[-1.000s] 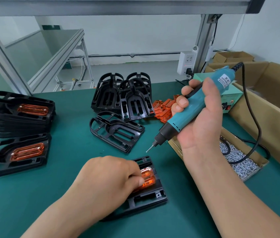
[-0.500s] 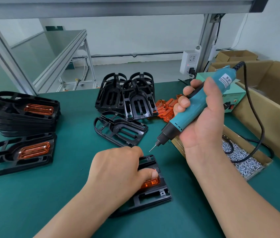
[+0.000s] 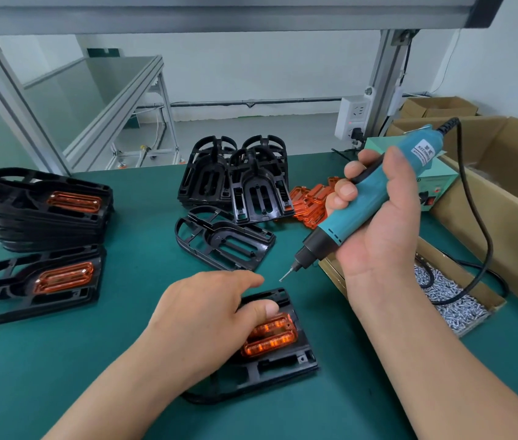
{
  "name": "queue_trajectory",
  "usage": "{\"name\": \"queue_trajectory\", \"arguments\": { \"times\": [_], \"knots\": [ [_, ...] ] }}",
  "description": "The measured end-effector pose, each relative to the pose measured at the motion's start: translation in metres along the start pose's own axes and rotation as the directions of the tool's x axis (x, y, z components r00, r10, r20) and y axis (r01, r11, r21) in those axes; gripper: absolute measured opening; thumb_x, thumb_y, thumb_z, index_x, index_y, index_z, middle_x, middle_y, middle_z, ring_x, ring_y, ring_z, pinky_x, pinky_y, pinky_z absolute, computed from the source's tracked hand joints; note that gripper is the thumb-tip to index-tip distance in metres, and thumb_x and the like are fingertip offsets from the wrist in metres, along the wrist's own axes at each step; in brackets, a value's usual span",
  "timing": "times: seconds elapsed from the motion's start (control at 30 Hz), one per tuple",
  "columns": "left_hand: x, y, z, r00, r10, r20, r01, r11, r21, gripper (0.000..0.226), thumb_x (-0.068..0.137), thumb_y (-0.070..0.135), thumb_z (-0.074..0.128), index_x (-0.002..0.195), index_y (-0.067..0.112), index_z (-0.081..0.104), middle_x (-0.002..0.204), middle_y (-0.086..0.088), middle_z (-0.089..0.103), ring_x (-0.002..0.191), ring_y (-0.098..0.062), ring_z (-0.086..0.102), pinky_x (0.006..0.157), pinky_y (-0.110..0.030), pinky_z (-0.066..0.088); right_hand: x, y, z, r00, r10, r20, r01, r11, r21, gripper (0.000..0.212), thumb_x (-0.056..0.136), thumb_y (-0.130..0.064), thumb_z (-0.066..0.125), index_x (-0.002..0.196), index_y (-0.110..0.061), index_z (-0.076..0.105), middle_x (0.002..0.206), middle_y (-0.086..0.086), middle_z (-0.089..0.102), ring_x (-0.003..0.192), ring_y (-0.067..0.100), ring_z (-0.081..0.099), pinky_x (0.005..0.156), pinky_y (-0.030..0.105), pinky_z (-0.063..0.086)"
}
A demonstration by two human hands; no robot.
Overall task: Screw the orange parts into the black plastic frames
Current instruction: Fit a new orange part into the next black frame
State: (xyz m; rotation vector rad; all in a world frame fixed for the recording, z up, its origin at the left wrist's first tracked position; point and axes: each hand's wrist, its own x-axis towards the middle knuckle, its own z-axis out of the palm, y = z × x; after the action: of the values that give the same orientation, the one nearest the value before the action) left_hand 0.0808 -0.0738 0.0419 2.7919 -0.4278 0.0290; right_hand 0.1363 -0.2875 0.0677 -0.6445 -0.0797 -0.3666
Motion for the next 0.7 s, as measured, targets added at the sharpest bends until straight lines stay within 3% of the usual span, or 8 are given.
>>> {"name": "queue_trajectory", "arguments": {
  "times": [0.07,0.13,0.2,0.37,0.53,0.7],
  "knots": [
    [-0.002,-0.003,-0.004,1.000,0.008,-0.012,-0.008,0.999,0.037,0.066,0.084,0.084,0.042,0.141,0.050,0.051,0.089,0.025,0.063,0.086,0.003,0.057,0.067,-0.014,0.034,0.000,0.001,0.000,1.000,0.003,0.005,-0.003,1.000,0.000,0.020,0.106,-0.033,0.060,0.102,-0.013,0.061,0.086,0.002,0.064,0.060,0.012,0.053,0.057,0.023,0.046],
    [-0.003,-0.006,-0.007,1.000,0.013,-0.004,-0.013,0.996,0.092,0.074,0.079,0.090,0.040,0.140,0.050,0.051,0.116,0.029,0.066,0.107,0.003,0.061,0.074,-0.019,0.038,0.000,0.000,-0.001,1.000,0.005,0.008,-0.005,1.000,-0.002,0.020,0.106,-0.033,0.060,0.102,-0.013,0.061,0.086,0.002,0.064,0.060,0.012,0.053,0.057,0.023,0.046],
    [-0.004,-0.009,-0.008,0.999,0.009,0.041,-0.015,0.991,0.134,0.079,0.073,0.094,0.039,0.136,0.049,0.055,0.124,0.029,0.063,0.113,0.003,0.060,0.079,-0.022,0.043,0.000,0.000,-0.001,1.000,0.005,0.011,-0.005,1.000,-0.003,0.021,0.106,-0.034,0.060,0.102,-0.013,0.060,0.086,0.002,0.065,0.060,0.012,0.053,0.058,0.023,0.046],
    [0.001,-0.007,-0.002,0.993,-0.036,0.110,0.022,0.991,0.130,0.066,0.069,0.089,0.053,0.115,0.042,0.061,0.102,0.024,0.061,0.095,-0.002,0.057,0.077,-0.028,0.049,0.000,0.001,-0.001,1.000,0.004,0.017,-0.004,1.000,-0.002,0.021,0.106,-0.034,0.060,0.102,-0.013,0.060,0.086,0.003,0.064,0.060,0.012,0.054,0.058,0.023,0.046],
    [0.014,-0.004,-0.001,0.976,-0.112,0.184,0.099,0.992,0.078,0.056,0.066,0.082,0.072,0.090,0.036,0.052,0.084,0.016,0.063,0.076,-0.001,0.056,0.059,-0.027,0.040,-0.002,0.001,0.001,1.000,0.012,0.006,-0.012,1.000,0.002,0.021,0.106,-0.034,0.060,0.102,-0.013,0.062,0.087,0.004,0.064,0.060,0.013,0.055,0.058,0.023,0.047],
    [0.016,-0.004,0.001,0.976,-0.127,0.178,0.116,0.991,0.073,0.059,0.063,0.083,0.074,0.085,0.034,0.050,0.074,0.013,0.063,0.068,-0.002,0.056,0.055,-0.029,0.038,-0.003,0.002,0.001,1.000,0.015,0.008,-0.015,1.000,0.002,0.022,0.105,-0.034,0.061,0.104,-0.013,0.061,0.088,0.004,0.063,0.061,0.013,0.055,0.059,0.023,0.047]
  ]
}}
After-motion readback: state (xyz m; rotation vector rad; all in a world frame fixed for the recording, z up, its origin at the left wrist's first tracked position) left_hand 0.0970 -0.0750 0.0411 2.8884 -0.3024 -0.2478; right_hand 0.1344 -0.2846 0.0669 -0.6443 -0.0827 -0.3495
